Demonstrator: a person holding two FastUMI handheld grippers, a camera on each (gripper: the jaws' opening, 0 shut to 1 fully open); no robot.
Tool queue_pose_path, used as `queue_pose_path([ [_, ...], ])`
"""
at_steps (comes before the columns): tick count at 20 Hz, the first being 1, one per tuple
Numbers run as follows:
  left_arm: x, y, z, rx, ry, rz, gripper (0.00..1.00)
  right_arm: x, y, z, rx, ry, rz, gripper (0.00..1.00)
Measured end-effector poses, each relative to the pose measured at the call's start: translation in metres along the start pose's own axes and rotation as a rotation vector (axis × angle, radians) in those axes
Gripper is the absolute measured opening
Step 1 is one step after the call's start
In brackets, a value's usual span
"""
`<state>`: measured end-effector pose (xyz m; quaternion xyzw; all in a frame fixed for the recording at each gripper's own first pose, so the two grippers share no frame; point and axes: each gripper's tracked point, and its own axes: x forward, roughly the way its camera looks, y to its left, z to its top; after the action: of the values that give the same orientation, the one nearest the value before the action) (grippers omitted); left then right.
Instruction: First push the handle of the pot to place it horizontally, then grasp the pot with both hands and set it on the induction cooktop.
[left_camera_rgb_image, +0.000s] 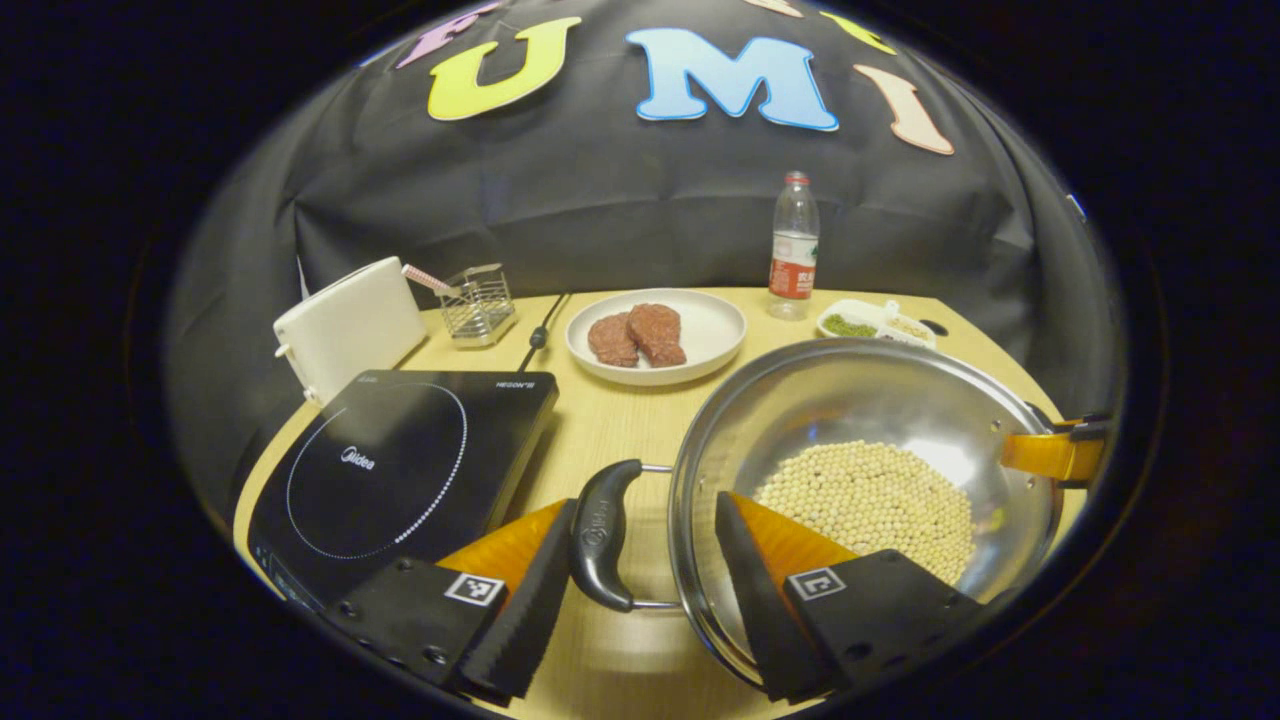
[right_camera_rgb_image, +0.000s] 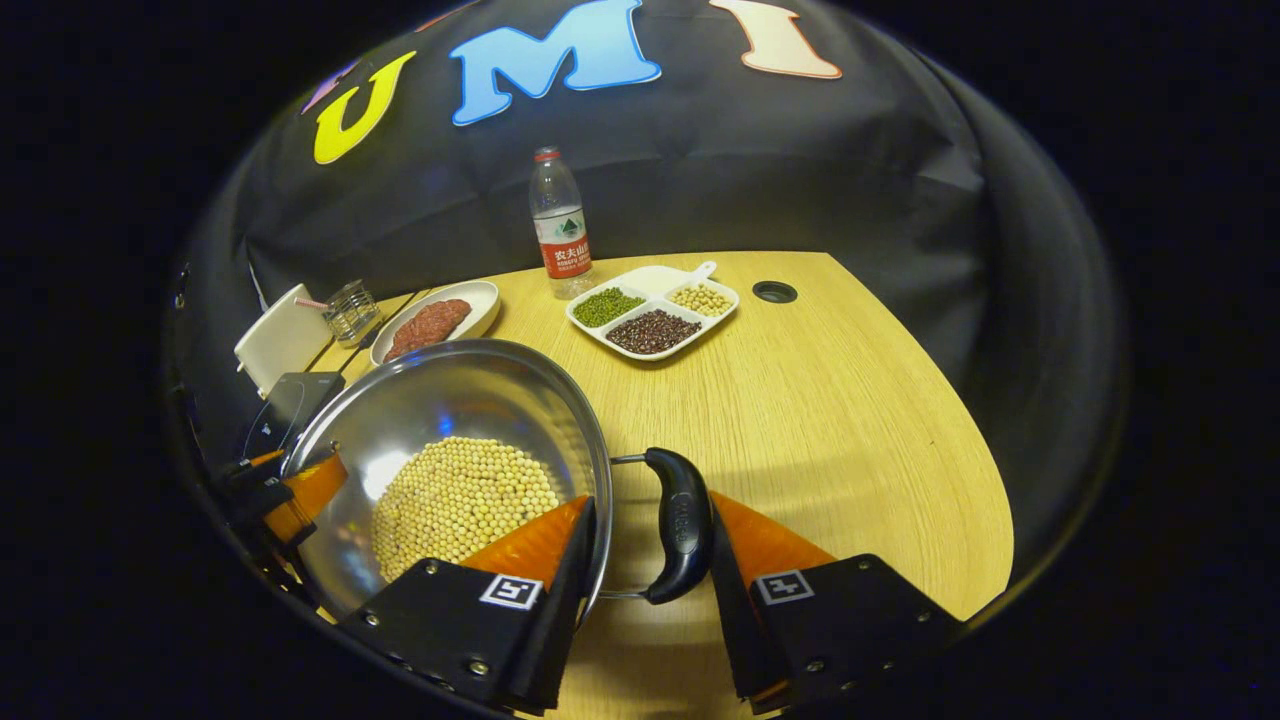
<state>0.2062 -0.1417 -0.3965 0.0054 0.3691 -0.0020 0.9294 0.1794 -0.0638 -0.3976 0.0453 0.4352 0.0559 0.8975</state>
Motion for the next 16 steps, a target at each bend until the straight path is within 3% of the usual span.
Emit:
queue_pose_path([
  [1, 0.002, 0.0, -0.004, -0.005, 0.012, -0.003, 0.81, 0.001, 0.0, 0.001, 0.001, 0.003, -0.004, 0.59],
  [3, 0.002, -0.002, -0.003, 0.011, 0.022, -0.002, 0.84, -0.004, 0.002, -0.001, -0.005, 0.008, -0.016, 0.59],
  [5, 0.004, -0.001, 0.001, -0.001, 0.024, -0.006, 0.77, 0.0, 0.002, 0.002, -0.042, 0.007, -0.04, 0.48],
  [6, 0.0, 0.003, 0.002, -0.033, 0.019, -0.004, 0.78, 0.0, 0.004, 0.001, -0.061, 0.013, -0.049, 0.54],
  [7, -0.002, 0.008, 0.008, -0.051, -0.002, 0.004, 0.68, -0.003, 0.008, -0.001, -0.052, 0.023, -0.044, 0.54],
  [15, -0.03, 0.034, 0.035, -0.036, -0.054, -0.031, 0.72, -0.044, 0.035, 0.018, -0.009, -0.002, -0.082, 0.54],
  [16, -0.032, 0.038, 0.039, -0.038, -0.056, -0.045, 0.67, -0.05, 0.039, 0.018, -0.002, -0.01, -0.095, 0.54],
])
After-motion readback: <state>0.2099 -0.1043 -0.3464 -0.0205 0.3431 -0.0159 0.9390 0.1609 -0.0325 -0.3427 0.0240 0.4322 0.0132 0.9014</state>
